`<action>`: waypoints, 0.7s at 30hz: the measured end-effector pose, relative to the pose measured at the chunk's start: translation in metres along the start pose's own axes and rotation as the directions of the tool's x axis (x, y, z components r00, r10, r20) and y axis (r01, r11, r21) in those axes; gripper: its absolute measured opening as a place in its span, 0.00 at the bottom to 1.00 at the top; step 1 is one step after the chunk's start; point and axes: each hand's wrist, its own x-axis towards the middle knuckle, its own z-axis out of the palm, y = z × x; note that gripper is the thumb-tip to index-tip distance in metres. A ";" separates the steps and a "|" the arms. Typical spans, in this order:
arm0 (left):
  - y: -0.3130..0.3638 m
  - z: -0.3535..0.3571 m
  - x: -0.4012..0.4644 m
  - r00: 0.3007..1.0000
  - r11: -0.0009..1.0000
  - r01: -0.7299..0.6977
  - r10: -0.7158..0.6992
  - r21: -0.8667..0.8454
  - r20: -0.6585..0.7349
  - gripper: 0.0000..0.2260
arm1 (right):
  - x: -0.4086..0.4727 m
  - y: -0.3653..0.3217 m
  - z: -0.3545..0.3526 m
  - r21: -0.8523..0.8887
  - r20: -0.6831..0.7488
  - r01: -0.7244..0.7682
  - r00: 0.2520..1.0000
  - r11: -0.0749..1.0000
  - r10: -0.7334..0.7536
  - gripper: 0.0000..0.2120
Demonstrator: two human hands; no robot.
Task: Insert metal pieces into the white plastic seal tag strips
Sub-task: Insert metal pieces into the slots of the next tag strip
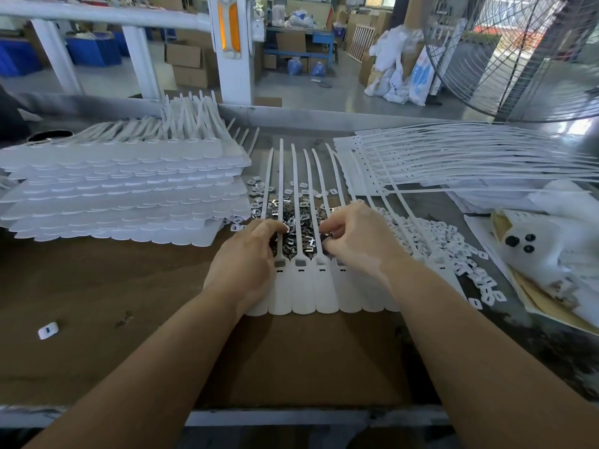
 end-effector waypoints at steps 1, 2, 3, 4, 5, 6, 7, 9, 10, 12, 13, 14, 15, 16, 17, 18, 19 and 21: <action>0.000 0.000 0.000 1.000 1.000 0.000 0.000 0.002 -0.002 0.20 | 0.000 0.000 0.001 -0.007 -0.013 0.007 1.000 1.000 -0.007 0.12; 0.000 0.000 0.000 1.000 1.000 0.000 0.000 0.004 -0.002 0.20 | 0.000 0.000 0.002 -0.012 -0.028 0.015 0.999 1.000 -0.015 0.11; 0.000 -0.001 -0.001 1.000 1.000 0.001 -0.001 0.006 -0.001 0.20 | 0.000 0.001 0.004 -0.017 -0.041 0.023 0.999 1.000 -0.024 0.09; 0.000 -0.001 0.000 1.000 1.000 0.002 -0.002 0.007 -0.001 0.20 | 0.000 0.001 0.005 -0.024 -0.052 0.034 0.998 0.999 -0.035 0.08; 0.000 -0.001 0.000 1.000 1.000 0.002 -0.002 0.007 0.000 0.20 | 0.000 0.001 0.005 -0.030 -0.061 0.045 0.997 0.999 -0.047 0.07; 0.000 0.000 0.000 1.000 1.000 0.001 -0.001 0.006 0.000 0.20 | 0.000 0.001 0.006 -0.032 -0.069 0.055 0.996 0.998 -0.057 0.07; 0.000 0.000 0.000 1.000 1.000 -0.001 0.001 0.005 -0.001 0.20 | -0.001 0.001 0.006 -0.032 -0.078 0.062 0.995 0.998 -0.065 0.06; 0.000 0.000 0.000 1.000 1.000 -0.003 0.003 0.003 -0.003 0.20 | -0.001 0.002 0.007 -0.040 -0.096 0.066 0.993 0.997 -0.070 0.07; 0.000 0.000 0.000 1.000 1.000 -0.004 0.004 0.004 -0.004 0.20 | 0.000 0.002 0.007 -0.043 -0.103 0.065 0.992 0.997 -0.069 0.07; -0.001 0.000 0.000 1.000 1.000 -0.006 0.006 0.008 -0.004 0.20 | 0.000 0.003 0.008 -0.034 -0.118 0.061 0.991 0.998 -0.064 0.07; -0.001 0.000 -0.001 1.000 1.000 -0.007 0.007 0.010 -0.004 0.20 | 0.000 0.003 0.008 -0.020 -0.129 0.056 0.990 0.998 -0.058 0.07; -0.001 0.000 0.000 1.000 1.000 -0.007 0.007 0.012 -0.005 0.20 | 0.000 0.002 0.008 0.001 -0.140 0.052 0.989 0.999 -0.052 0.07; -0.001 0.001 -0.001 1.000 1.000 -0.007 0.007 0.015 -0.006 0.20 | -0.001 0.001 0.008 0.023 -0.146 0.055 0.988 0.998 -0.051 0.06; -0.002 0.001 0.000 1.000 1.000 -0.008 0.008 0.018 -0.009 0.20 | -0.001 -0.001 0.008 0.041 -0.142 0.065 0.988 0.997 -0.058 0.06; -0.002 0.001 0.000 1.000 1.000 -0.009 0.010 0.021 -0.010 0.20 | -0.002 -0.003 0.007 0.048 -0.126 0.079 0.989 0.996 -0.072 0.05; -0.002 0.001 0.000 1.000 1.000 -0.010 0.010 0.022 -0.012 0.20 | -0.002 -0.005 0.008 0.036 -0.103 0.092 0.991 0.995 -0.088 0.05; -0.002 0.001 0.000 1.000 1.000 -0.009 0.010 0.022 -0.013 0.20 | -0.003 -0.007 0.008 0.004 -0.078 0.099 0.992 0.995 -0.098 0.05; -0.002 0.001 0.000 1.000 1.000 -0.010 0.010 0.021 -0.016 0.20 | -0.003 -0.010 0.009 -0.073 -0.040 0.097 0.994 0.993 -0.100 0.05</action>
